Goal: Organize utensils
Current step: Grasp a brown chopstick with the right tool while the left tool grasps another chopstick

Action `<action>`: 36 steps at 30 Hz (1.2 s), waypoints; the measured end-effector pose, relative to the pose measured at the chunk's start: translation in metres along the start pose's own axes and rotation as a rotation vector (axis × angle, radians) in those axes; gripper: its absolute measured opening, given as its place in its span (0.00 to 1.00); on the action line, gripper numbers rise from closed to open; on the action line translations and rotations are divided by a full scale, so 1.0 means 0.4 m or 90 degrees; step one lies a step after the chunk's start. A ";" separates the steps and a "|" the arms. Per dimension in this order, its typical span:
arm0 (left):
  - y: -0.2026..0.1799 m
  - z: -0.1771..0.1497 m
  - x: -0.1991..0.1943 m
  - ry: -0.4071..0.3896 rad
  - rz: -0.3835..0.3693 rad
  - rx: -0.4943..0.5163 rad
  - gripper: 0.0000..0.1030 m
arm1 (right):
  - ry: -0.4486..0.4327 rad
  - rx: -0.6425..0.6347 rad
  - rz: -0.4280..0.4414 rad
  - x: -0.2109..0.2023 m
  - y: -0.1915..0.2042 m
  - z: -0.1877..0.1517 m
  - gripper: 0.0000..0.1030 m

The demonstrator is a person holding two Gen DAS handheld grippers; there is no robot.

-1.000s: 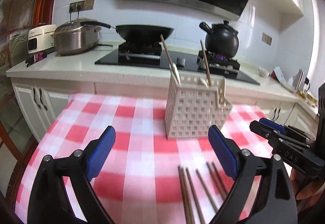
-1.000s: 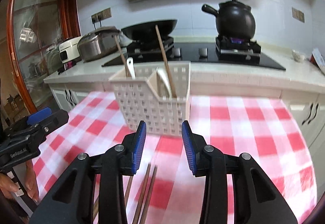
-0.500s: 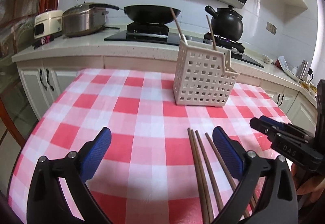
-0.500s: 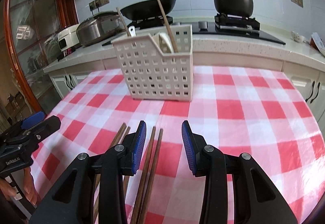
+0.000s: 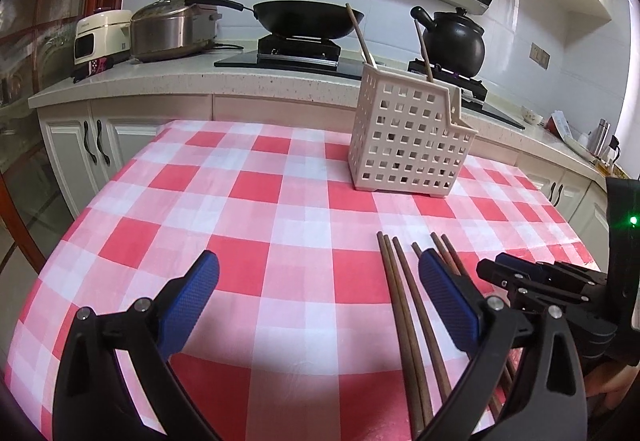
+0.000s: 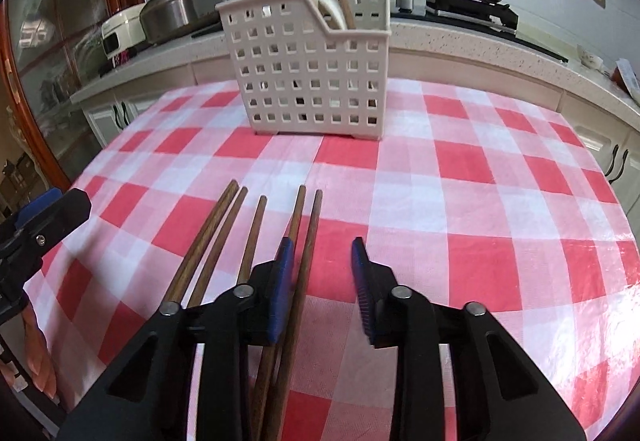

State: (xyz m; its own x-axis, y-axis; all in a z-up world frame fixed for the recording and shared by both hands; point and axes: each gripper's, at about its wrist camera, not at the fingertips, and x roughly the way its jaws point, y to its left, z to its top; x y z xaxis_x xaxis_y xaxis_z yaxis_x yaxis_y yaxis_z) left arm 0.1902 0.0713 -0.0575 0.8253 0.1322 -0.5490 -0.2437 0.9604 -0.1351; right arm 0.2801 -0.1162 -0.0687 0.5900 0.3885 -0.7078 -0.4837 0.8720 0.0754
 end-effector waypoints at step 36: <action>-0.080 -0.021 0.171 0.172 0.021 0.071 0.85 | 0.063 -0.030 0.003 0.041 0.003 -0.003 0.07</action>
State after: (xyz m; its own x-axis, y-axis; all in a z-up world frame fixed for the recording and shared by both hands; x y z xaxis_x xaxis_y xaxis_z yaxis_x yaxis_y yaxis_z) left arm 0.2502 0.0476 -0.0976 0.6487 0.1082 -0.7533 -0.1989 0.9795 -0.0306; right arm 0.2882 -0.1090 -0.0811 0.5213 0.3596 -0.7739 -0.5184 0.8538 0.0476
